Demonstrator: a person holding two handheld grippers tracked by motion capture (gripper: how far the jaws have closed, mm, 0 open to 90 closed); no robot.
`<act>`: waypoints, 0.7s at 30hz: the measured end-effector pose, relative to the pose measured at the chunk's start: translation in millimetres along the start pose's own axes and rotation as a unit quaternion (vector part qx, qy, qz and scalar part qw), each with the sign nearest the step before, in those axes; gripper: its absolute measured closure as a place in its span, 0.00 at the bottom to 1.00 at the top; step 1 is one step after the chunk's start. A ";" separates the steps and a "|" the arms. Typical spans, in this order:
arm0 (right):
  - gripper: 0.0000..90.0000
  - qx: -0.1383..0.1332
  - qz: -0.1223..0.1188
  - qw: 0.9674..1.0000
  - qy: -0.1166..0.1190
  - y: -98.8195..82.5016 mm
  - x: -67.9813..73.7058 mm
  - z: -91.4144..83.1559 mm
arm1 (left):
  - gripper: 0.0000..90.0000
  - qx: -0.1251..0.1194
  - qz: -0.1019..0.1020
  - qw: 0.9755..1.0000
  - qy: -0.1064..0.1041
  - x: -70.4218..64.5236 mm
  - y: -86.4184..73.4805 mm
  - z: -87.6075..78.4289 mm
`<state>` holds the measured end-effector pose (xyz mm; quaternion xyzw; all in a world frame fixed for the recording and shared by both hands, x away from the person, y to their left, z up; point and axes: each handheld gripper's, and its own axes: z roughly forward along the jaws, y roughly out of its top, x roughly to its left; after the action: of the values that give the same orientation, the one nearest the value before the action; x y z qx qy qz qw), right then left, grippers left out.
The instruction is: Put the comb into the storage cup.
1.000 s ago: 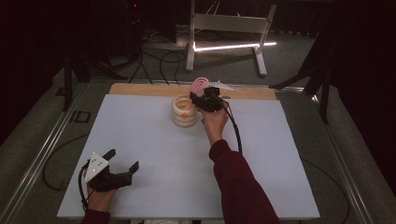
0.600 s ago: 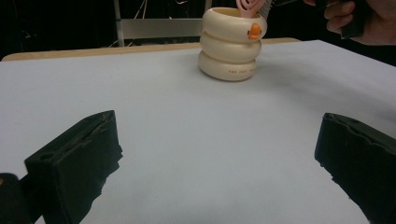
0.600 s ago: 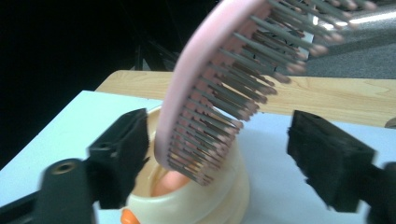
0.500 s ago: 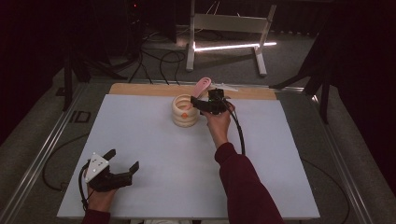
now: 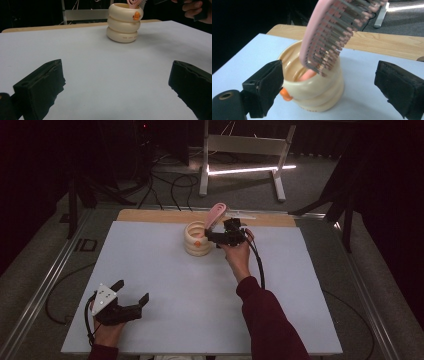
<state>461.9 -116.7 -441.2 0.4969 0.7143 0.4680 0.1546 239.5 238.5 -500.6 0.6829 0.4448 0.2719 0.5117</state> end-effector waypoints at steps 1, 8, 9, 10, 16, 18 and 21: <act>0.10 0.000 -0.004 1.000 -0.001 -0.4 0.4 -1.0 | 0.01 0.000 0.000 1.000 0.000 -0.2 0.0 0.1; 0.10 0.004 -0.033 0.999 -0.004 -3.6 0.6 -9.1 | 0.01 0.001 0.002 1.000 0.000 -0.7 0.0 0.6; 0.10 0.003 -0.035 0.999 -0.004 -4.1 0.1 -10.2 | 0.01 0.001 0.001 1.000 0.000 -0.7 -0.1 0.7; 0.10 0.003 -0.037 0.999 -0.004 -4.7 -0.5 -11.3 | 0.01 0.002 0.001 1.000 0.000 -0.6 -0.1 0.6; 0.10 0.007 -0.052 0.998 -0.019 -7.8 -6.9 -17.5 | 0.01 0.003 0.003 1.000 0.003 -0.9 -0.1 1.1; 0.10 0.009 -0.056 0.998 -0.024 -9.6 -12.6 -22.0 | 0.01 0.006 0.006 1.000 0.008 -1.4 -0.1 1.6; 0.10 0.009 -0.069 0.997 -0.032 -12.4 -17.6 -28.8 | 0.01 0.009 0.010 1.000 0.014 -2.3 -0.3 2.2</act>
<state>443.3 -147.4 -440.9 0.4627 0.7459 0.4334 0.2043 240.1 235.5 -501.4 0.6877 0.4476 0.2827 0.4969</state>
